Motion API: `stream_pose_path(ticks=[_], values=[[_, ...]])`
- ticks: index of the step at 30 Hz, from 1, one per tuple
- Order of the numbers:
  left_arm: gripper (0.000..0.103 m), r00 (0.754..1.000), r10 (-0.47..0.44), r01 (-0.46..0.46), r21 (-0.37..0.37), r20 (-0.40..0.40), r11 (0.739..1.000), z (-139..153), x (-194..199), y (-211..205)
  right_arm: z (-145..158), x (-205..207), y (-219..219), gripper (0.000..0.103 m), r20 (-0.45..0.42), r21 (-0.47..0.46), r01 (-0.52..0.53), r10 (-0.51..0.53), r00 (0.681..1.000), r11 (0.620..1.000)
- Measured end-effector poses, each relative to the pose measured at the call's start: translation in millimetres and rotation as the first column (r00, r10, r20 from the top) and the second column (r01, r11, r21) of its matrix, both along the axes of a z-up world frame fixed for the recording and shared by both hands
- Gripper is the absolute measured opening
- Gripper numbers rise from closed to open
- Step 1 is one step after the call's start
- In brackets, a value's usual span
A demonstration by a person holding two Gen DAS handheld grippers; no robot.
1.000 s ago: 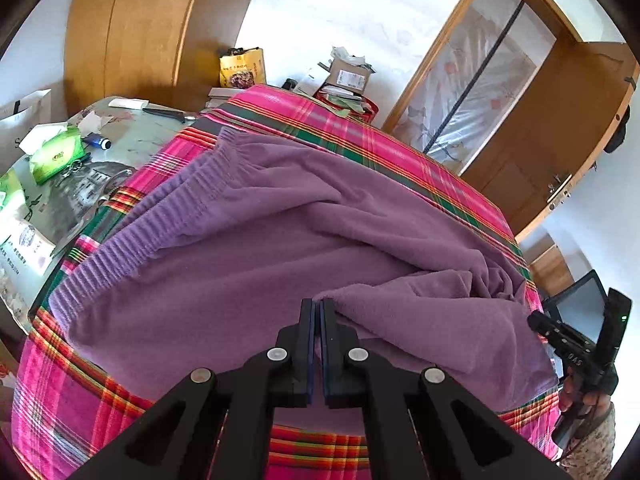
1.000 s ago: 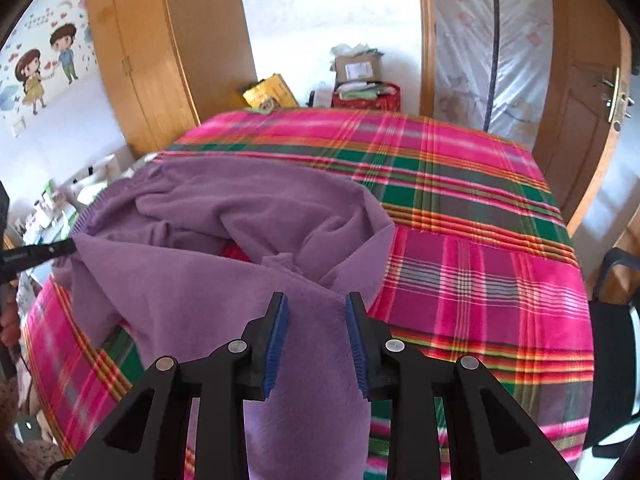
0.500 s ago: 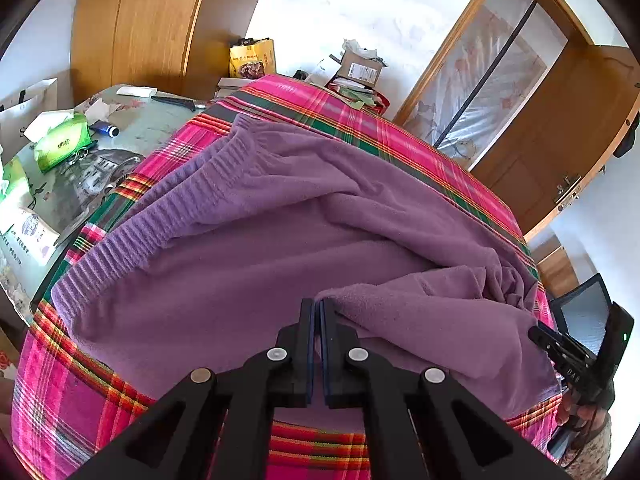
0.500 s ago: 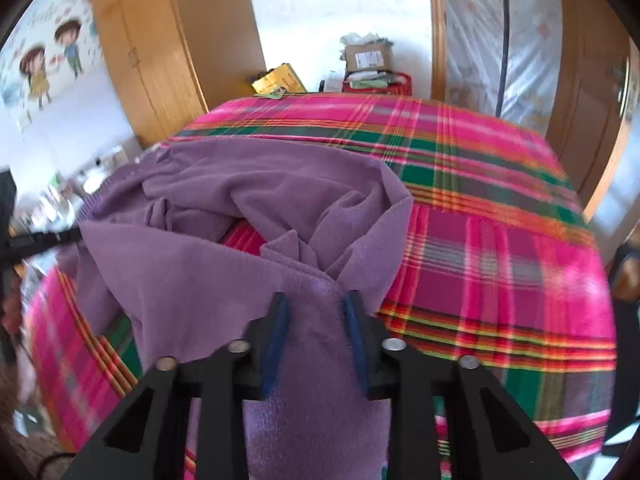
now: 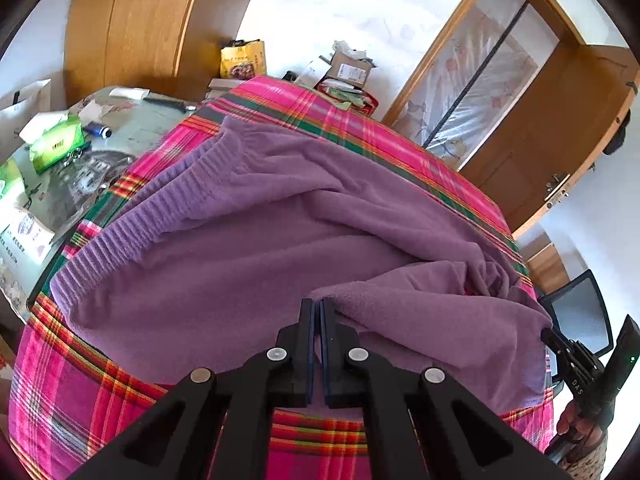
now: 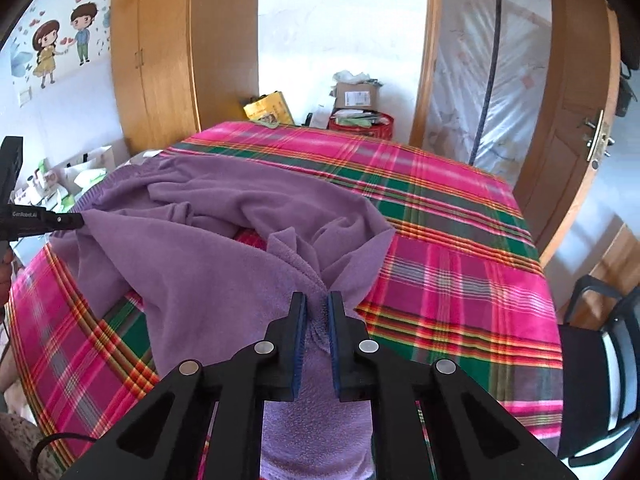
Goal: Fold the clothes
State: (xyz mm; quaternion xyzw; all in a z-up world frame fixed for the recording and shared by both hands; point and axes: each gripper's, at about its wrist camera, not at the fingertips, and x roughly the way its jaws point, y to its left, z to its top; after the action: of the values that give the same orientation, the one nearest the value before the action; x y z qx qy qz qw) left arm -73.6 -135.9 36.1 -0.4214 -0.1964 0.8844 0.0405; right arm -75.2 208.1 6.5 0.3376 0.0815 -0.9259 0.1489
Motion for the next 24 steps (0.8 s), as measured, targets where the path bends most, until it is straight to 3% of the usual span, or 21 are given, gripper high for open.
stream_pose_path(ticks=[8,16,20,24], values=[[0.003,0.996,-0.076,0.077,0.001,-0.041,0.997,15,12,17,6,19,15,0.011,-0.022,0.004,0.056,-0.056,0.998,0.998],[0.003,0.991,-0.135,0.135,-0.018,-0.016,0.991,11,22,32,-11,36,21,0.012,0.017,0.029,0.069,-0.070,0.997,0.997],[0.003,0.991,-0.132,0.131,-0.020,-0.007,0.991,7,23,31,-7,46,10,0.036,-0.020,0.070,-0.004,0.006,1.000,0.998],[0.003,0.992,-0.125,0.125,-0.017,0.004,0.992,3,21,30,1,48,-6,0.036,-0.060,0.116,-0.072,0.079,0.995,0.991]])
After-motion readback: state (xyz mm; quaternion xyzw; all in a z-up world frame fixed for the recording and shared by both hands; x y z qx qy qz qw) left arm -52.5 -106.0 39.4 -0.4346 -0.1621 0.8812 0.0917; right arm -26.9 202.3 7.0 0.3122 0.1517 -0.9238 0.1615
